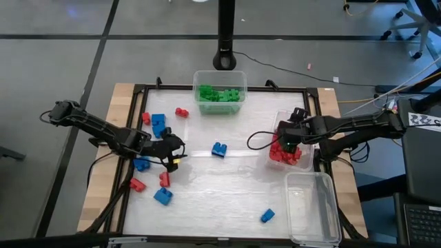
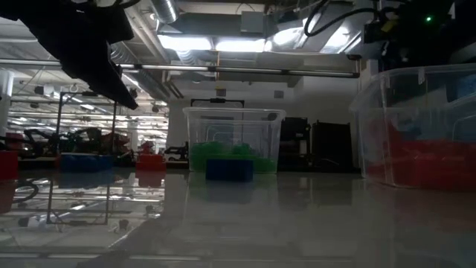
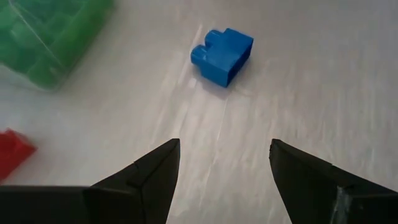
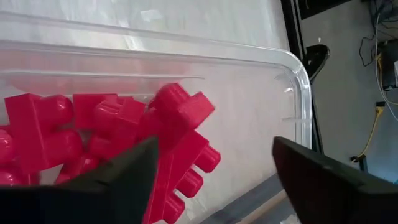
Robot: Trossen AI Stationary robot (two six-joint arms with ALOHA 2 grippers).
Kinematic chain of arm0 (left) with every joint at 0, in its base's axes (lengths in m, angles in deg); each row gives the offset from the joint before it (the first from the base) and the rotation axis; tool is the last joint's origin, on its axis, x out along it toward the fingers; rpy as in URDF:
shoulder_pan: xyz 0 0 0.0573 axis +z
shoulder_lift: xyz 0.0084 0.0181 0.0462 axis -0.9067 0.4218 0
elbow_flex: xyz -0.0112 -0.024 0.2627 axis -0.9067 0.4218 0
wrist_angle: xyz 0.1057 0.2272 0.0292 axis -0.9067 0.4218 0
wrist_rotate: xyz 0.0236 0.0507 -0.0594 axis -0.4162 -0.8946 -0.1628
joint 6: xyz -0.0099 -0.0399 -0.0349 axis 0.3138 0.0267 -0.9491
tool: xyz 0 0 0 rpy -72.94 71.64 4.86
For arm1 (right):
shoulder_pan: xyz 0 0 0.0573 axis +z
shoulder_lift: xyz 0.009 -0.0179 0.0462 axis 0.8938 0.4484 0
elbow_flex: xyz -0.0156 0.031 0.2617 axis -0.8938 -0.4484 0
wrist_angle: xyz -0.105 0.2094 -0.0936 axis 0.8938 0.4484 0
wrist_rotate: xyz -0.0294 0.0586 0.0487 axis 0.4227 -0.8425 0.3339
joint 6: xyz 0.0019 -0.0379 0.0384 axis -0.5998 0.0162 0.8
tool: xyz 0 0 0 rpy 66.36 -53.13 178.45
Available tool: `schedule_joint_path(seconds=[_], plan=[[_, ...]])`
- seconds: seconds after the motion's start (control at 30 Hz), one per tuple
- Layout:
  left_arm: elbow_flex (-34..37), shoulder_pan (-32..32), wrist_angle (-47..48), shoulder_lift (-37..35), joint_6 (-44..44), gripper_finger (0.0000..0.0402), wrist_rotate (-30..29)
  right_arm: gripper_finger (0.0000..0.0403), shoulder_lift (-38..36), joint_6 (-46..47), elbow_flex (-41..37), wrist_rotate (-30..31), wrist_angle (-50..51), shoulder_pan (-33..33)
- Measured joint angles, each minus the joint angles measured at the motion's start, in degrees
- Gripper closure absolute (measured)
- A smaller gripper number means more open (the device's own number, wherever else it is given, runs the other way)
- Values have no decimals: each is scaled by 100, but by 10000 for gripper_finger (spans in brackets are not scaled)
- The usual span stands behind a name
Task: Sort blocks
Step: Put the red game piece into the middle right transparent bin
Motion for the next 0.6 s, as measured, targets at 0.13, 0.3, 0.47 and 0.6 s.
schedule_joint_path(seconds=[0.13, 0.3, 0.47, 0.6], plan=[[-2, -90, 350, 0, -380, 166, 640, 40, 0, -33, 0, 14, -23, 0], [-2, -349, 1141, -2, -1403, 166, 1464, 17, 9, -254, 0, 315, -233, 0], [-2, -789, 1842, -2, -2646, 166, 1729, 17, 9, -469, 0, 482, -541, 0], [-2, -1038, 1995, -2, -3813, 166, 1739, 20, 9, -604, 0, 510, -701, 0]])
